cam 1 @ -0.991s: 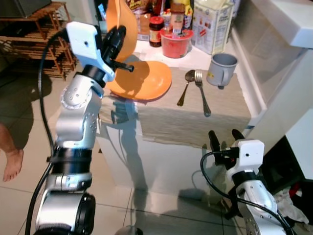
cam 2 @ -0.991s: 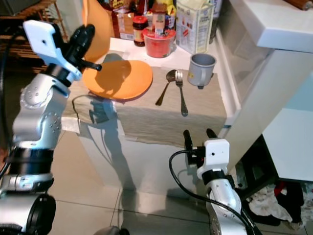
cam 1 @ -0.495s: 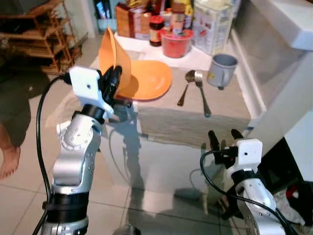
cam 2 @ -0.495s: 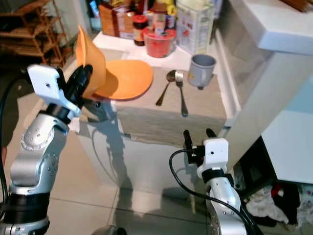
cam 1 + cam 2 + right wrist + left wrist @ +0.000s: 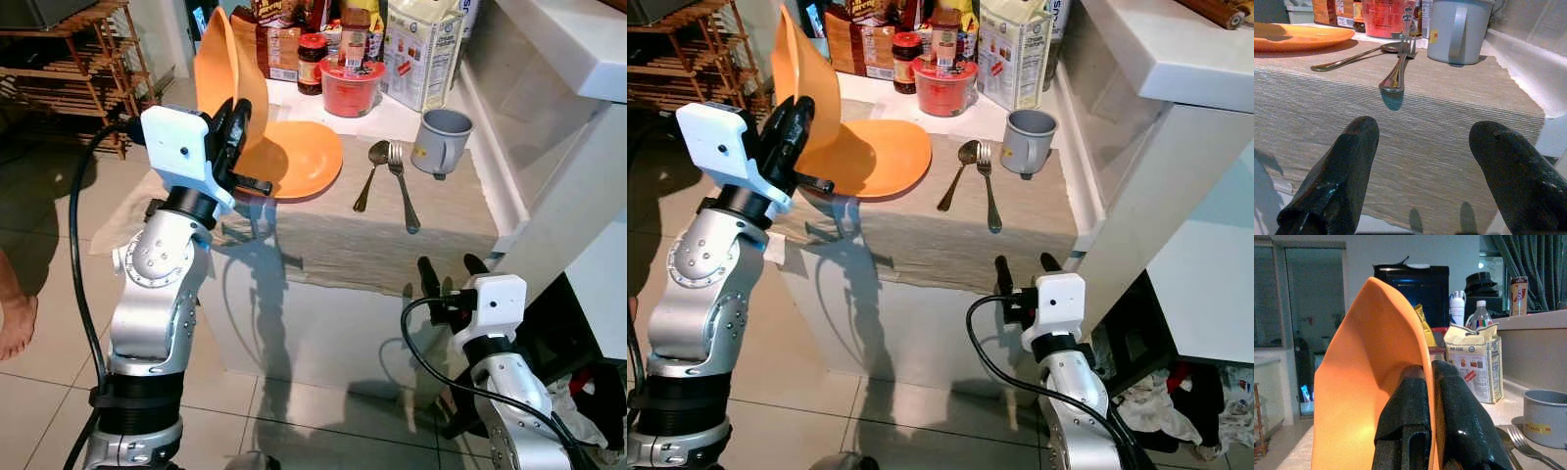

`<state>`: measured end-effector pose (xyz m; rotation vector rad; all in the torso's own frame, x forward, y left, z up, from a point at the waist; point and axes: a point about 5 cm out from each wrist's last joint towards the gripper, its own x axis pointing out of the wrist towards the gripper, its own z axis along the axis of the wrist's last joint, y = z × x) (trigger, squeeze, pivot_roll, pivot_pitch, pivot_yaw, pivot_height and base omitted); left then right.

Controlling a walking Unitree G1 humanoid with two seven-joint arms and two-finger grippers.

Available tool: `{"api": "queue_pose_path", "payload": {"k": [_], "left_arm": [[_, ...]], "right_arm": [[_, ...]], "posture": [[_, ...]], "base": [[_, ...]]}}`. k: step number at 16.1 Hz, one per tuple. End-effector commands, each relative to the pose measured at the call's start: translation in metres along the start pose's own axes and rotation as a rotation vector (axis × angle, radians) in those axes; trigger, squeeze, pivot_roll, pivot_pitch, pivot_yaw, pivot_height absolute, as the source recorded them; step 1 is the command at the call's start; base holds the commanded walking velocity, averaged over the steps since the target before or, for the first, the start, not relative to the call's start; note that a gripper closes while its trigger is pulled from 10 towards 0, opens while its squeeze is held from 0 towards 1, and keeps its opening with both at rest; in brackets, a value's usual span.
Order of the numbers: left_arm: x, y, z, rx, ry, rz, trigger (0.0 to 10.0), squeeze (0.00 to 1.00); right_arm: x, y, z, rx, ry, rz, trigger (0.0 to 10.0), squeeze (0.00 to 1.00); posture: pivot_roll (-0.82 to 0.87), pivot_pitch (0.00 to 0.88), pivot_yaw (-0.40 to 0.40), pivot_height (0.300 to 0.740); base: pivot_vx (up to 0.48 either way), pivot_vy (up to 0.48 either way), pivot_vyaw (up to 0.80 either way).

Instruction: Setting the table

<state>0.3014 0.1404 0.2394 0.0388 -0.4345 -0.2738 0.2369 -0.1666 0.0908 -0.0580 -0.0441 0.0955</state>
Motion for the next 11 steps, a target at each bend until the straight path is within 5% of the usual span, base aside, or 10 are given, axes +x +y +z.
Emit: {"api": "queue_pose_path", "payload": {"k": [1,11], "left_arm": [[0.006,-0.005,0.005,-0.01,-0.026,-0.036,0.0,0.0],[0.016,-0.016,-0.002,-0.023,-0.015,-0.098,0.0,0.0]], "right_arm": [[0.003,-0.002,0.001,0.01,-0.006,-0.003,10.0,0.0],[0.006,-0.006,0.001,0.02,-0.007,-0.019,10.0,0.0]], "posture": [[0.01,0.0,-0.003,0.74],[0.0,0.0,0.001,0.74]], "base": [[-0.247,0.0,0.0],[-0.287,0.0,0.0]]}}
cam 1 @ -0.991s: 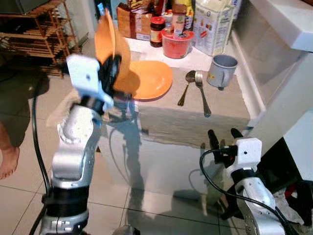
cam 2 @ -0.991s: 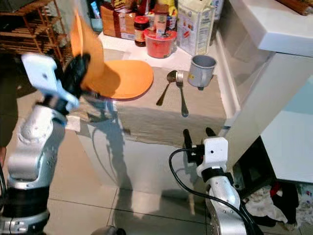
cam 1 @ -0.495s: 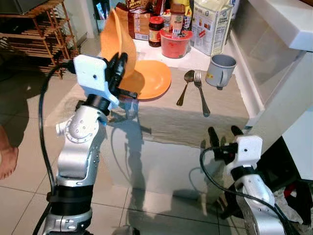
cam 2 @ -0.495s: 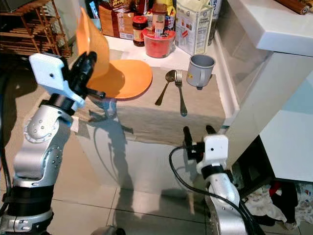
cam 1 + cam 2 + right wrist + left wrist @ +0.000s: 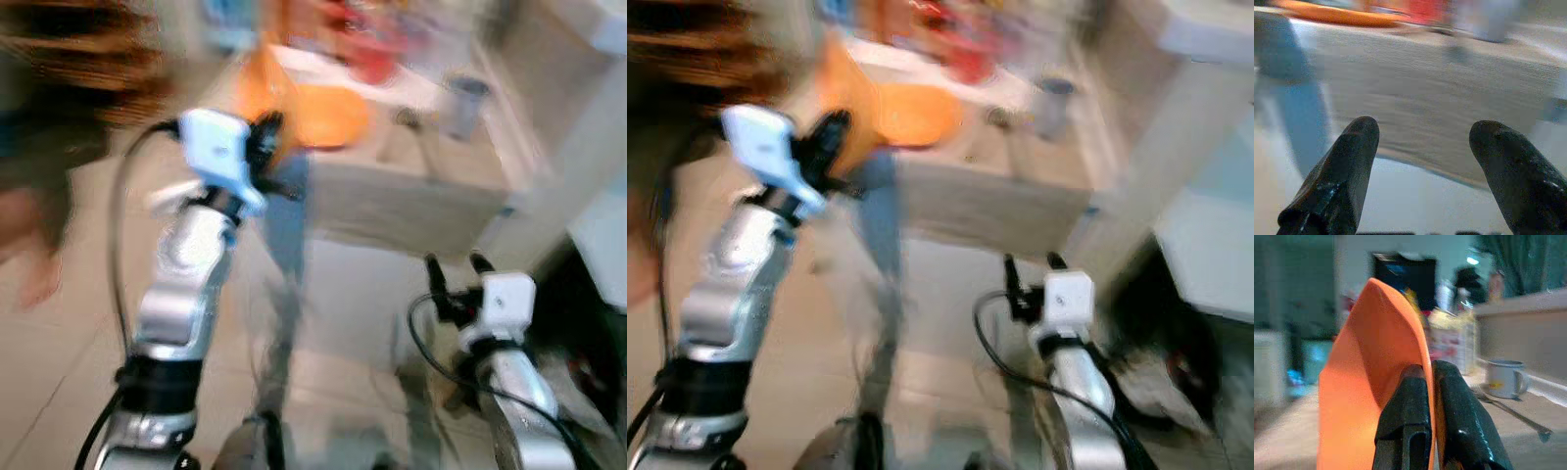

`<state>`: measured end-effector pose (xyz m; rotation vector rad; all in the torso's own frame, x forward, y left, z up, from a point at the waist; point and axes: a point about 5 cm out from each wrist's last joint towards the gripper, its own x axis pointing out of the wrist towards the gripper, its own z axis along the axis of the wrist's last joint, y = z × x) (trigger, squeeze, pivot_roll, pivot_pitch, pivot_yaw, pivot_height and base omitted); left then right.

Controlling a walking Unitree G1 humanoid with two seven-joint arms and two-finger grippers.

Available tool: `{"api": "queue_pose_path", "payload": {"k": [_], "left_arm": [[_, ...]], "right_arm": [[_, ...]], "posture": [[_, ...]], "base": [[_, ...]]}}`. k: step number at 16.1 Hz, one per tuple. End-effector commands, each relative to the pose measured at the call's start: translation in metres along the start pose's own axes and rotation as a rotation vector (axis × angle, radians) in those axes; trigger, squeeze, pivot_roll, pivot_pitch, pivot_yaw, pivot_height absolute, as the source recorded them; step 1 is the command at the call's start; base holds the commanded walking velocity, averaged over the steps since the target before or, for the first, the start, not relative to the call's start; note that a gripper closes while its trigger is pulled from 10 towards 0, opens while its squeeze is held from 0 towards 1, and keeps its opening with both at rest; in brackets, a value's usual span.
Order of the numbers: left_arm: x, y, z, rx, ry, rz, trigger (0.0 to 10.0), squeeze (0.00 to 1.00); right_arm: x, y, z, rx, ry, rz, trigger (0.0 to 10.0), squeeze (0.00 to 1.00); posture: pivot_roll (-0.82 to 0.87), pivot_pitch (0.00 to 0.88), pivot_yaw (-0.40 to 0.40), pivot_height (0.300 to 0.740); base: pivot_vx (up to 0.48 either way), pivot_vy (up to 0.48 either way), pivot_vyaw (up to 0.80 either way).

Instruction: Setting the table

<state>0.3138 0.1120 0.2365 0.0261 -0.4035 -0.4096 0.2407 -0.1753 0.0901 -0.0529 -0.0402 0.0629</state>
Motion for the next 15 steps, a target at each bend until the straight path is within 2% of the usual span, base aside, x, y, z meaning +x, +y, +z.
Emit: {"api": "queue_pose_path", "payload": {"k": [1,4,8,11,15], "left_arm": [[-0.001,0.008,0.007,0.026,-0.039,0.031,0.0,0.0],[0.002,0.007,0.008,0.038,-0.05,0.007,0.0,0.0],[0.002,0.004,0.004,0.031,-0.041,-0.032,0.0,0.0],[-0.001,0.01,-0.025,0.031,0.059,-0.024,0.0,0.0],[-0.002,0.007,-0.035,0.014,0.073,0.001,0.0,0.0]], "right_arm": [[0.002,0.003,0.002,0.016,-0.011,0.014,10.0,0.0],[0.001,0.003,0.001,0.015,-0.008,0.014,10.0,0.0],[0.003,0.003,0.001,0.013,-0.008,0.009,10.0,0.0],[0.006,0.005,0.0,0.01,0.008,0.005,10.0,0.0],[0.006,0.005,0.002,0.0,-0.012,0.005,10.0,0.0]], "posture": [[0.0,0.0,0.001,0.74],[0.0,0.0,0.003,0.74],[0.0,0.0,0.007,0.74],[-0.01,0.0,0.016,0.74],[-0.01,0.0,0.014,0.74]], "base": [[0.0,0.0,0.0],[0.0,0.0,0.0],[0.0,-0.453,0.0],[0.0,-0.447,-0.21],[0.245,-0.41,-0.16]]}}
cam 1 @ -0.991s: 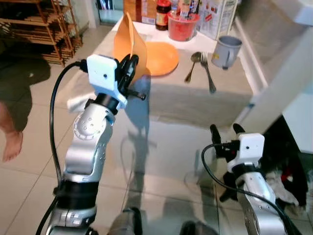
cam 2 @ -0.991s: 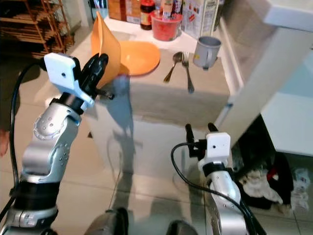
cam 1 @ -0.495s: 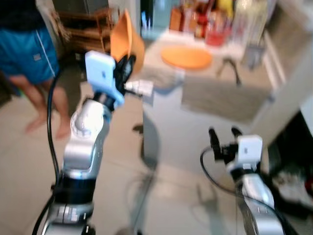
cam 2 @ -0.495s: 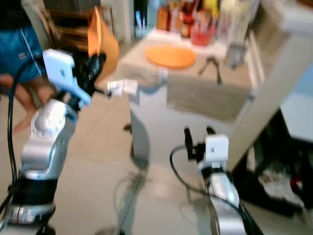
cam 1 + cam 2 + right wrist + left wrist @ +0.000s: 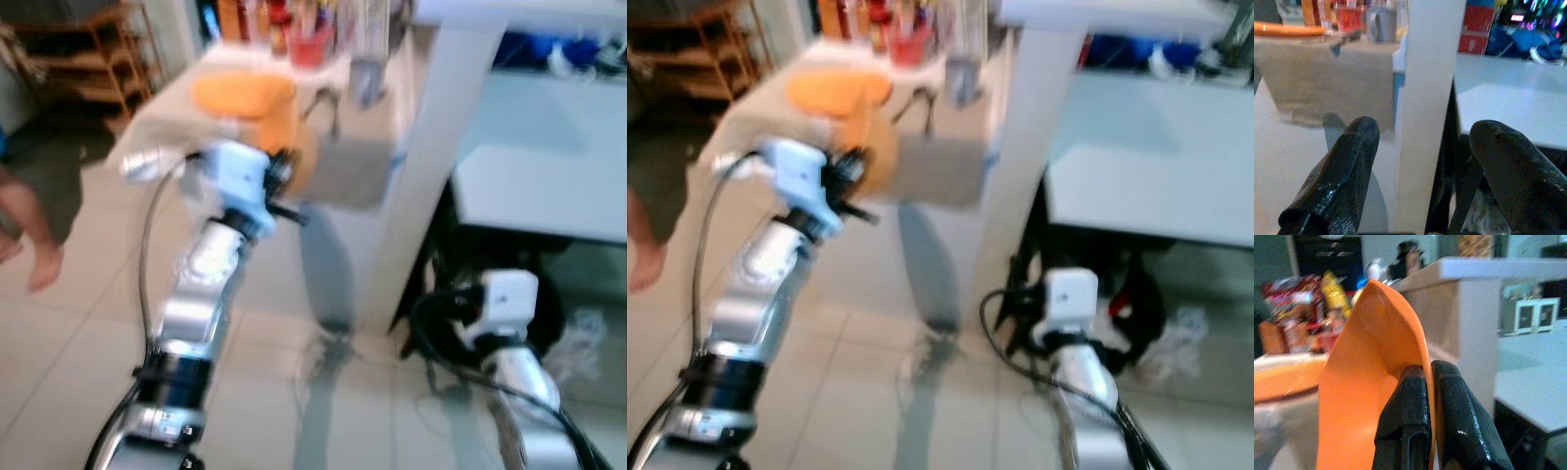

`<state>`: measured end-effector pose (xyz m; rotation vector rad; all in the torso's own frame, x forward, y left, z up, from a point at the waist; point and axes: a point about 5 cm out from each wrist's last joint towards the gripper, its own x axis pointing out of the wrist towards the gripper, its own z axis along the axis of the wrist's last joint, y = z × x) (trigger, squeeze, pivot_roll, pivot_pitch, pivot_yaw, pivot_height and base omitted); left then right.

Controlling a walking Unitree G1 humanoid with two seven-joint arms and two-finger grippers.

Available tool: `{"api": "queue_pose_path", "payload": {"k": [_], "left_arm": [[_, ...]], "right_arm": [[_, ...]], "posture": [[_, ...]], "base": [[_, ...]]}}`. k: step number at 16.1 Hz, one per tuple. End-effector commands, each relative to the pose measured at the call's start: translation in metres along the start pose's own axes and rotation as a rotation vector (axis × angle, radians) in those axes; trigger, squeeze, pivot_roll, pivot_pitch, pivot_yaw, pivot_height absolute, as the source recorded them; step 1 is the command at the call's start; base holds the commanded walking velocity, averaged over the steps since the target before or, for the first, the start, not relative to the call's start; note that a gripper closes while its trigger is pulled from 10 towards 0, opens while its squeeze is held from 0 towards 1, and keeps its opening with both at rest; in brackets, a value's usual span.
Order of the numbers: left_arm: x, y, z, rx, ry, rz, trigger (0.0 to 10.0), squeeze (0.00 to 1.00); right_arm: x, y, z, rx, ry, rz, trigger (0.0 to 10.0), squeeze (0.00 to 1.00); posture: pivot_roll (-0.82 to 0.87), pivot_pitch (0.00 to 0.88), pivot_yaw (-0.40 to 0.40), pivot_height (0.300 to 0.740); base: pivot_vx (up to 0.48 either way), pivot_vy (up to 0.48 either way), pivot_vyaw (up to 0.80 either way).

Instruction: Setting the table

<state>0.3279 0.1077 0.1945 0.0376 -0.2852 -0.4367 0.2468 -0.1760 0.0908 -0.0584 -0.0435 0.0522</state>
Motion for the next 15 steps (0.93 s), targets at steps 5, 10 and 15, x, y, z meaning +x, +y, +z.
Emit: {"api": "queue_pose_path", "payload": {"k": [5,10,15], "left_arm": [[-0.0002,0.008,0.0067,0.023,-0.044,-0.001,0.0,0.0],[0.0016,0.0019,0.0123,0.022,-0.075,-0.04,0.0,0.0],[0.0047,0.0004,0.0119,0.026,-0.074,-0.06,0.0,0.0]], "right_arm": [[0.0011,0.004,0.0004,0.011,-0.01,-0.006,10.0,0.0],[0.0044,0.0043,0.0006,0.01,-0.015,-0.005,10.0,0.0],[0.0054,0.0042,0.0003,0.009,-0.023,-0.006,10.0,0.0]], "posture": [[-0.01,0.0,0.023,0.74],[-0.01,0.0,0.027,0.74],[-0.02,0.0,0.038,0.74]], "base": [[0.247,-0.409,-0.23],[0.247,-0.409,0.0],[0.25,-0.407,0.0]]}}
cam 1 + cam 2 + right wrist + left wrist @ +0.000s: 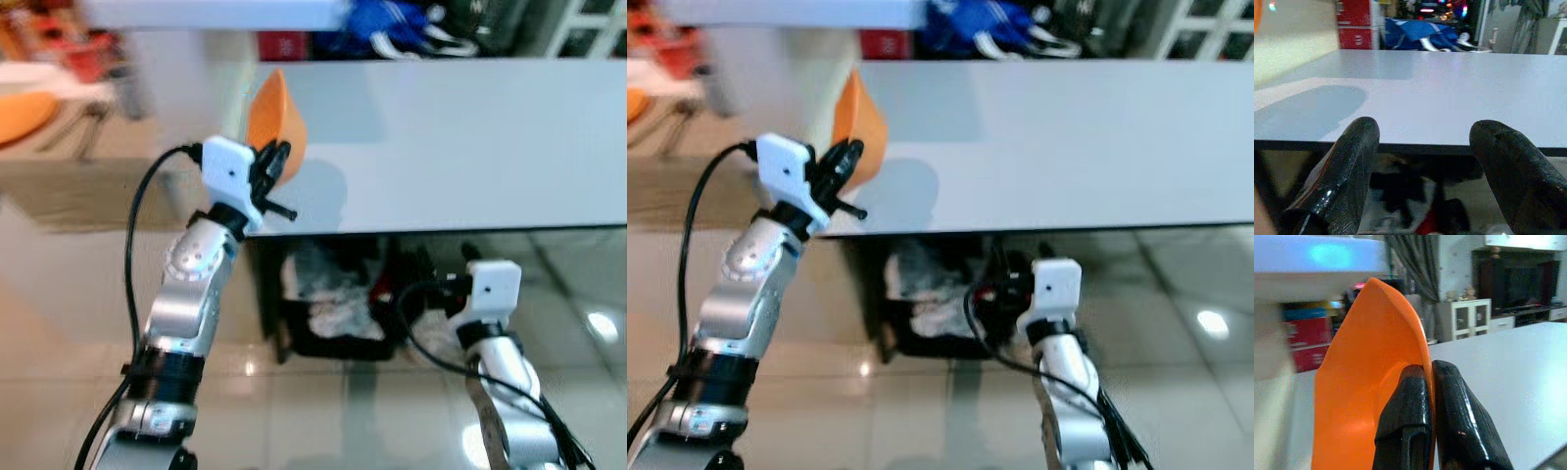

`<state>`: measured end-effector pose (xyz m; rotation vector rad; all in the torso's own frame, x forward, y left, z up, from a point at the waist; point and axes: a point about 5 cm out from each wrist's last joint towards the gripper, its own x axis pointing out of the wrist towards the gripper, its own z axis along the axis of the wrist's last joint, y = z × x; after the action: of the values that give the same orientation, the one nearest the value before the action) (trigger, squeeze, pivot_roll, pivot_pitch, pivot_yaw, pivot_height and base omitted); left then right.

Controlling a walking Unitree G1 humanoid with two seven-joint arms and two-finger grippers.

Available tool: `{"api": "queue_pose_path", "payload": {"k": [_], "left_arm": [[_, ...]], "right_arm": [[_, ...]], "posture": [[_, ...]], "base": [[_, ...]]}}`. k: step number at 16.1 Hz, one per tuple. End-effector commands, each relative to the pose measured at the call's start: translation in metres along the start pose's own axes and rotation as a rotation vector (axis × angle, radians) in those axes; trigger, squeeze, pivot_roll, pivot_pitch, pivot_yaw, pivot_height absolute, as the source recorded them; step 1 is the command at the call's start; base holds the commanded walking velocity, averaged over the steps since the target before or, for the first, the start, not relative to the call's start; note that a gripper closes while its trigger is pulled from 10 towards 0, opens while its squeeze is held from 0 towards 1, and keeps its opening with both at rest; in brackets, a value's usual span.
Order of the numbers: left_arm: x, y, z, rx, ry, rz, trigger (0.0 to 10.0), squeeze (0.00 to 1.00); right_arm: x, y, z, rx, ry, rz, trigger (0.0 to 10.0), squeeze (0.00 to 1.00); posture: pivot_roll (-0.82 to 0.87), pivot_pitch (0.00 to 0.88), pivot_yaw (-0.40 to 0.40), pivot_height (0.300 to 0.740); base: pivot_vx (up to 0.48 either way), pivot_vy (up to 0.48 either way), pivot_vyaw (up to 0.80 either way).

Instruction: Setting the table

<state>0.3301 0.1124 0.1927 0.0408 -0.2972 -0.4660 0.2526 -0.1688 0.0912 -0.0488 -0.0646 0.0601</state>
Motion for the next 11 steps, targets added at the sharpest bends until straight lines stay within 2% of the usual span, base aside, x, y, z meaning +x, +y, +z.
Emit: {"api": "queue_pose_path", "payload": {"k": [1,4,8,11], "left_arm": [[0.008,-0.002,0.012,0.034,-0.052,-0.026,0.0,0.0],[0.011,0.002,0.009,0.045,-0.036,-0.026,0.0,0.0],[0.008,0.012,-0.003,0.021,0.016,0.031,0.0,0.0],[0.002,0.019,-0.01,0.027,0.04,0.07,0.0,0.0]], "right_arm": [[0.0,-0.003,0.0,-0.002,-0.003,-0.013,10.0,0.0],[-0.001,-0.004,-0.001,-0.004,-0.005,-0.019,10.0,0.0],[-0.005,-0.005,0.0,-0.004,-0.006,-0.023,10.0,0.0],[-0.008,0.002,0.002,0.005,-0.008,-0.001,10.0,0.0]], "posture": [[-0.02,0.0,0.042,0.74],[-0.03,0.0,0.05,0.74],[-0.03,0.0,0.049,0.74],[-0.03,0.0,0.042,0.74]], "base": [[0.27,-0.394,0.0],[0.27,-0.394,0.0],[0.274,-0.391,0.0],[0.304,-0.369,0.0]]}}
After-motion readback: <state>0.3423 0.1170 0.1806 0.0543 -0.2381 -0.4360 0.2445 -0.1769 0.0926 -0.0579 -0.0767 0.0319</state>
